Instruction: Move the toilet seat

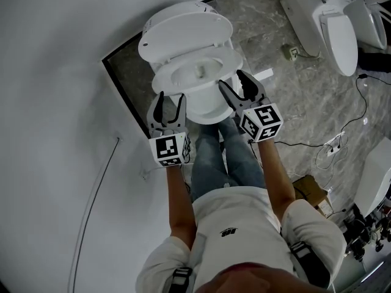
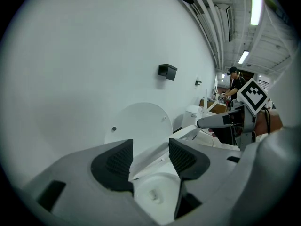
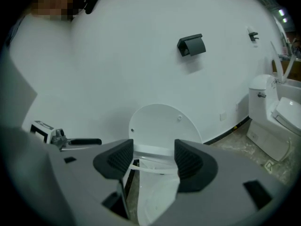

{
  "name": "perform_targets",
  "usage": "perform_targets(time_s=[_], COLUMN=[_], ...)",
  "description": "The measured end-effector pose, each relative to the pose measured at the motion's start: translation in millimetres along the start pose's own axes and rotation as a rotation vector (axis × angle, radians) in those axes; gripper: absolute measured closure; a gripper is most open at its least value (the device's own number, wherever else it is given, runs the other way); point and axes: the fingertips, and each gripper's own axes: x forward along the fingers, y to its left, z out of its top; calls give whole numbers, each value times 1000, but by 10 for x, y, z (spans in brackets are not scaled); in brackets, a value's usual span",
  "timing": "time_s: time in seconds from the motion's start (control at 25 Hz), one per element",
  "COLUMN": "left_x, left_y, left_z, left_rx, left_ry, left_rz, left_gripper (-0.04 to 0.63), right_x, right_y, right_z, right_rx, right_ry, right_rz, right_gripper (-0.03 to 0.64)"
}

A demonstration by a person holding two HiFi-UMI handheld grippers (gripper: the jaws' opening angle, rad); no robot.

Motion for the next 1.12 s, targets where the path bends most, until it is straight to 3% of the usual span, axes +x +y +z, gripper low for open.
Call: perform_targets(time_s=[1.12], left_x=[339], left_y=[219], left_z=[393], left_rx=[14], left_ry=[-56], left_rz=[0], left_gripper=[364], right_x=[384], right_y=[-7], right_z=[364], right_rx=[-42], right_ry=[-16], right_rz=[30], right_gripper=[325])
